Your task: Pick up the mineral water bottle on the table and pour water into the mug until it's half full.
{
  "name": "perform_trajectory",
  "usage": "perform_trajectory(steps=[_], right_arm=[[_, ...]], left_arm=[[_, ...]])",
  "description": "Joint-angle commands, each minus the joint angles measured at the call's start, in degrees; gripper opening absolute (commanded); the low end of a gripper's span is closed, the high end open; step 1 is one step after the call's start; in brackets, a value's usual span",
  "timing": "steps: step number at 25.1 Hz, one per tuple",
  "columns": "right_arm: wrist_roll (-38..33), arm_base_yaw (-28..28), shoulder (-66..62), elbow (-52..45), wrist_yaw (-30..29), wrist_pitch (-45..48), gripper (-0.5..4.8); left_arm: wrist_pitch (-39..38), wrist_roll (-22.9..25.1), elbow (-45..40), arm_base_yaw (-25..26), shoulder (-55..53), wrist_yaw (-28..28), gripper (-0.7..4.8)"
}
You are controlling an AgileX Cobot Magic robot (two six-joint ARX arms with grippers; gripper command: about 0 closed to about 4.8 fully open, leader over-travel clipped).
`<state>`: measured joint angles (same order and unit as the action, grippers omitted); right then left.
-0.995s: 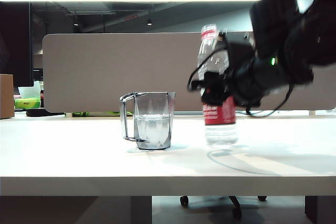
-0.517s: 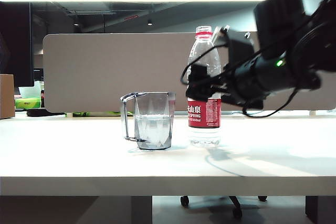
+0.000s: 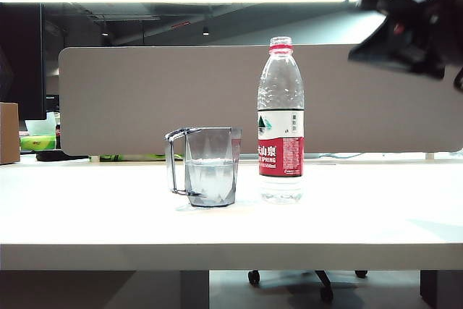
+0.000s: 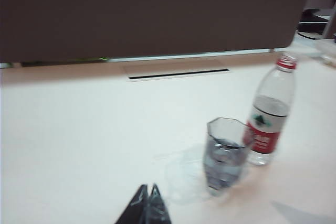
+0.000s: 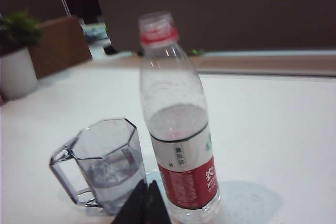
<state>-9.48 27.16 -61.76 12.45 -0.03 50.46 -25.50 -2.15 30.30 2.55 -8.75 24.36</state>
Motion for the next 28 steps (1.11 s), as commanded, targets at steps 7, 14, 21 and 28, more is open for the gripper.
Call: perform_trajectory(steps=[7, 14, 21, 28], right_arm=[[-1.18, 0.09, 18.14, -0.52, -4.11, -16.46, -0.08], [-1.25, 0.07, 24.04, -0.5, -14.4, -18.58, -0.08], [-5.53, 0.07, 24.26, -0.5, -40.74, -19.34, 0.04], [-12.52, -0.04, 24.41, -0.5, -51.28, -19.39, -0.04]], left_arm=[[19.34, -1.73, -14.84, -0.04, -0.07, -12.85, -0.05], [24.79, -1.68, -21.29, -0.04, -0.07, -18.25, -0.05], [20.02, -1.68, -22.95, -0.04, -0.11, -19.04, -0.05], [18.67, -1.68, -22.95, -0.04, -0.11, -19.04, -0.05]])
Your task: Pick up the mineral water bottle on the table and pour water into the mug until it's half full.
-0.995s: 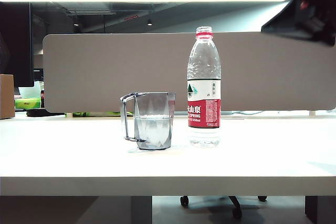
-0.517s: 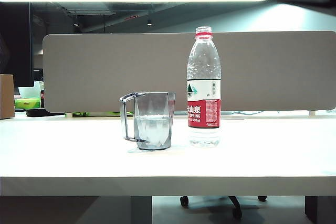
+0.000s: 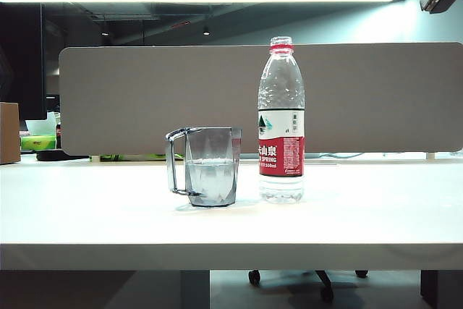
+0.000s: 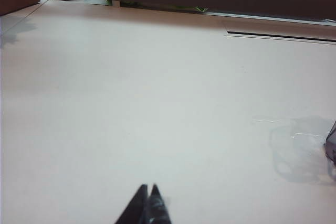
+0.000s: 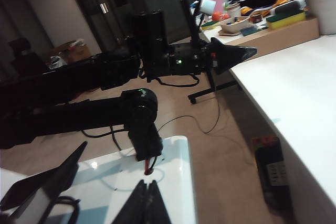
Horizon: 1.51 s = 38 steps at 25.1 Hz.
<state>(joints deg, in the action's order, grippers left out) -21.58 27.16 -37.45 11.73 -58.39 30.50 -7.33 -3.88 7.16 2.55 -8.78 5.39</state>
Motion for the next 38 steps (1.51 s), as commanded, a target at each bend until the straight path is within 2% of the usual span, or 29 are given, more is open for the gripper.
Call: perform_trajectory(steps=[1, 3, 5, 8, 10, 11, 12, 13, 15, 17, 20, 24, 32, 38], right_arm=[[-0.22, -0.04, 0.09, 0.22, 12.11, 0.52, -0.04], [1.86, -0.04, 0.09, 0.22, 20.2, 0.26, -0.04], [3.69, -0.09, 0.13, 0.22, 23.21, -0.81, -0.04], [15.04, -0.5, 0.11, 0.22, 31.74, -1.99, -0.03], [19.15, -0.87, 0.09, 0.22, 42.29, -4.96, -0.03], [20.68, -1.03, -0.02, 0.2, 49.57, -6.34, -0.03], [22.58, -1.03, -0.28, 0.2, 60.19, -7.32, -0.03], [24.83, -1.07, -0.04, 0.2, 67.78, -7.78, -0.03], [28.09, -2.84, 1.44, 0.17, 74.4, -8.44, -0.03], [29.51, -5.68, 4.11, -0.13, 73.33, -8.41, -0.03], [29.62, -13.53, 13.4, -1.53, 67.98, -9.97, -0.03], [29.51, -23.02, 24.57, -5.07, 64.08, -11.06, -0.03], [25.51, -28.81, 34.6, -11.63, 62.84, -17.53, -0.03], [25.51, -28.96, 37.46, -11.65, 62.73, -34.36, -0.03]], left_arm=[[0.5, 0.04, 0.2, -0.04, -0.09, -0.07, -0.05], [0.5, 0.04, 0.2, -0.04, -0.09, -0.07, -0.05], [0.52, 0.04, 0.2, -0.04, -0.09, -0.07, -0.05], [0.52, 0.04, 0.2, -0.04, -0.07, -0.04, -0.05], [0.5, 0.04, 0.2, -0.04, -0.07, -0.09, -0.05], [0.5, 0.04, 0.2, -0.02, -0.07, -0.11, -0.05], [0.5, 0.04, 0.2, -0.04, -0.07, -0.09, -0.05], [0.52, 0.04, 0.2, -0.04, -0.04, -0.07, -0.05], [0.5, 0.04, 0.2, -0.04, -0.04, -0.07, -0.05], [0.5, 0.04, 0.2, -0.04, -0.04, -0.09, -0.05], [0.52, 0.04, 0.2, -0.04, -0.04, -0.04, -0.05], [0.5, 0.04, 0.2, -0.04, -0.02, -0.13, -0.05], [0.55, 0.04, 0.2, -0.04, 0.0, -0.09, -0.05], [0.52, 0.04, 0.2, -0.04, 0.0, -0.07, -0.05]])
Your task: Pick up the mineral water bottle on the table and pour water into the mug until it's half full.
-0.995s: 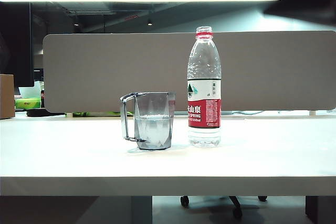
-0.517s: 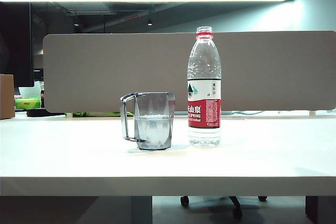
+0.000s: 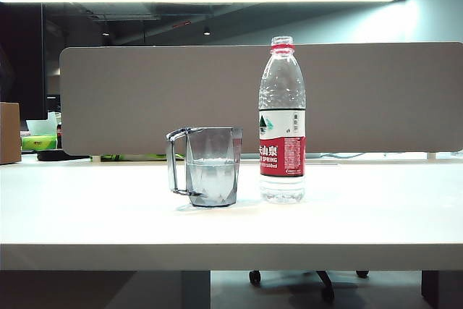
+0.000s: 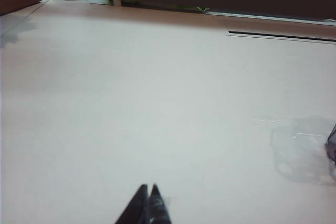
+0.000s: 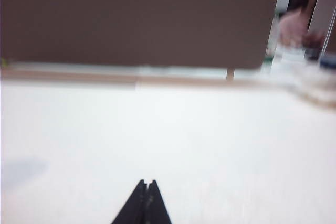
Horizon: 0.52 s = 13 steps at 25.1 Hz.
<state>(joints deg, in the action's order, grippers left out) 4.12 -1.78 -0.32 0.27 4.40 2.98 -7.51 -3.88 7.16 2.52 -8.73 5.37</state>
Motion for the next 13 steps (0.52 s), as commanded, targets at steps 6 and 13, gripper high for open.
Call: perform_trajectory(steps=[6, 13], right_arm=[[-1.11, 0.15, 0.24, -0.17, -0.7, -13.22, -0.03], [-1.11, 0.11, 0.26, -0.15, -0.66, -13.29, -0.03]], left_arm=[[0.72, 0.04, 0.2, -0.02, -0.04, -0.07, -0.05], [0.7, 0.04, 0.2, -0.02, -0.04, -0.07, -0.05]])
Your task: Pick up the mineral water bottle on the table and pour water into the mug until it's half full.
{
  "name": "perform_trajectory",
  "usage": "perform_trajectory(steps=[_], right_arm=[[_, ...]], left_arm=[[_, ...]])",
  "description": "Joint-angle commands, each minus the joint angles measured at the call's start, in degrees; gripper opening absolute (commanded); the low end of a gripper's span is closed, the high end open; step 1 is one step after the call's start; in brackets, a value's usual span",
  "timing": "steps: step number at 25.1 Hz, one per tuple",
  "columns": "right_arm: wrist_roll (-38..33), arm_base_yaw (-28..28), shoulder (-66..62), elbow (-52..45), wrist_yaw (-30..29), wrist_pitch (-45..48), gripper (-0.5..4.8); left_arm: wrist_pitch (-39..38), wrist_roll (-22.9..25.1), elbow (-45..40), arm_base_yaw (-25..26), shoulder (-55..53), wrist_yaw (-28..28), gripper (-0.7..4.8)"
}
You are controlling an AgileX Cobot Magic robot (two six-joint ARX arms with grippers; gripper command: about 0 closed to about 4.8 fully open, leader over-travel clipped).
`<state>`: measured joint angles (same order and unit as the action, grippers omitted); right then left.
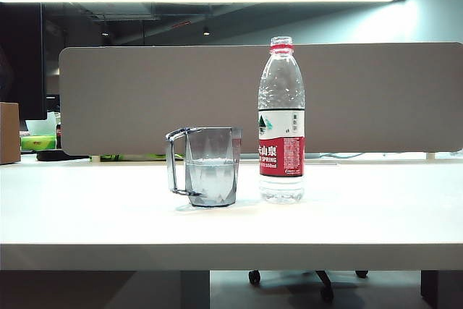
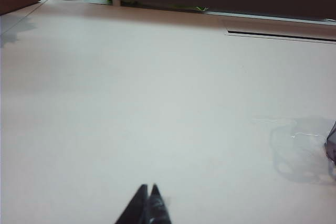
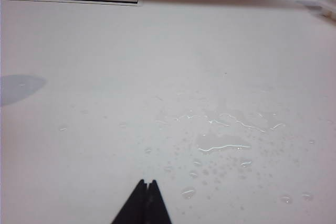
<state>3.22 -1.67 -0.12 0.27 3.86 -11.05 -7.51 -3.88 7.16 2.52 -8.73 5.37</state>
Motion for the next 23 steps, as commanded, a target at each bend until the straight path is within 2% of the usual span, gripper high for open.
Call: perform_trajectory(steps=[1, 4, 5, 8, 11, 14, 16, 23], right_arm=[[-0.22, 0.0, 0.04, -0.15, -0.11, 0.74, -0.03], [-0.22, 0.0, 0.07, -0.15, -0.11, 0.74, -0.03], [-0.22, 0.0, 0.04, -0.15, -0.11, 0.74, -0.03], [-0.22, 0.0, 0.07, -0.15, -0.11, 0.74, -0.03], [-0.22, -0.02, 0.07, -0.15, -0.15, 0.74, -0.03], [-0.22, 0.0, 0.13, -0.15, -0.15, 0.87, -0.03], [-0.22, 0.04, 0.0, -0.13, 0.07, 0.63, -0.03], [-0.22, 0.0, 0.13, -0.13, 0.04, 0.72, -0.03]], left_arm=[[0.7, 0.04, 0.2, -0.02, -0.04, -0.07, -0.05], [0.68, 0.74, 0.15, -0.02, 0.2, -0.13, -0.05], [0.76, 3.28, -0.11, -0.04, 1.29, -0.94, -0.05], [0.92, 4.13, -1.2, 0.02, 4.63, -1.68, -0.05], [2.97, 3.26, -3.5, -0.02, 8.68, -0.35, -0.05], [7.5, 0.17, -6.34, -0.09, 8.35, 4.39, -0.05], [5.29, 0.44, -6.71, -0.07, 8.35, 6.34, -0.05], [0.24, 0.44, -6.71, -0.07, 8.35, 6.34, -0.05]])
